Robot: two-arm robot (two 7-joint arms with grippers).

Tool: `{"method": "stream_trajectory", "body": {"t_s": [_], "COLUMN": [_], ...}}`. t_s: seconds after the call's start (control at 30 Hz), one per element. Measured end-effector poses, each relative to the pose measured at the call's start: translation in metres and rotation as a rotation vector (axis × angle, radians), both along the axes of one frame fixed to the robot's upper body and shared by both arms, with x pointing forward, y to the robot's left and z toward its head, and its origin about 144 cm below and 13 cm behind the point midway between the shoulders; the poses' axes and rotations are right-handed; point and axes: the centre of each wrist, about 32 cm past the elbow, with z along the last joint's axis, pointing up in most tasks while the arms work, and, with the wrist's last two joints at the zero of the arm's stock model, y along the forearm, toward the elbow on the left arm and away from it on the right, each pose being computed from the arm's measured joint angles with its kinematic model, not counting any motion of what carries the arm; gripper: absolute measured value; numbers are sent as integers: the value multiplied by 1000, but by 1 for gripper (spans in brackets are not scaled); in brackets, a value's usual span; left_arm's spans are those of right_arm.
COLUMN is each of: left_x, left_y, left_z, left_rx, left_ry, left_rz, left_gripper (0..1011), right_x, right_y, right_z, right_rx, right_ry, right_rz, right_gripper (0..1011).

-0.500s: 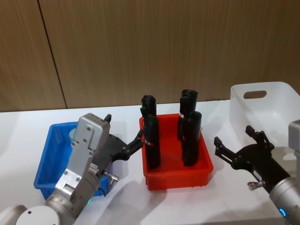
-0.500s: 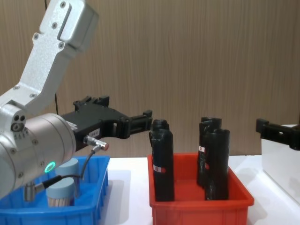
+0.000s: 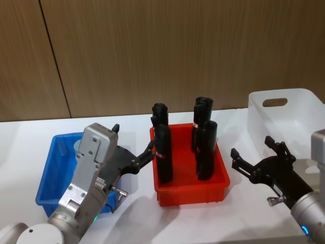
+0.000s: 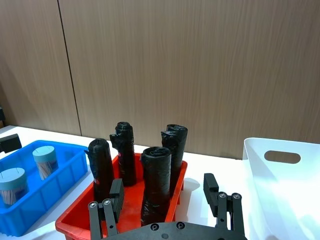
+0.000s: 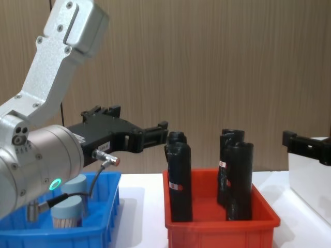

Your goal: Pick the cotton swabs from the blue box and place them into the white box.

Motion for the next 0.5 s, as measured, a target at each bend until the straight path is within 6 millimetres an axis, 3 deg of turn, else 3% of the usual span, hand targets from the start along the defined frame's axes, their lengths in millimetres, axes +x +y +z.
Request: {"method": "stream_trajectory", "body": {"t_s": [0.5], "left_x": [0], "left_y": [0], "left_z": [0], "left_rx": [0], "left_ry": [0], "left_rz": [0], "left_gripper": [1004], "right_x": [0], "right_y": [0], "right_z": [0], "right_rx": [0], "right_ry": [0], "right_rz": [0], "right_gripper": [1002]}}
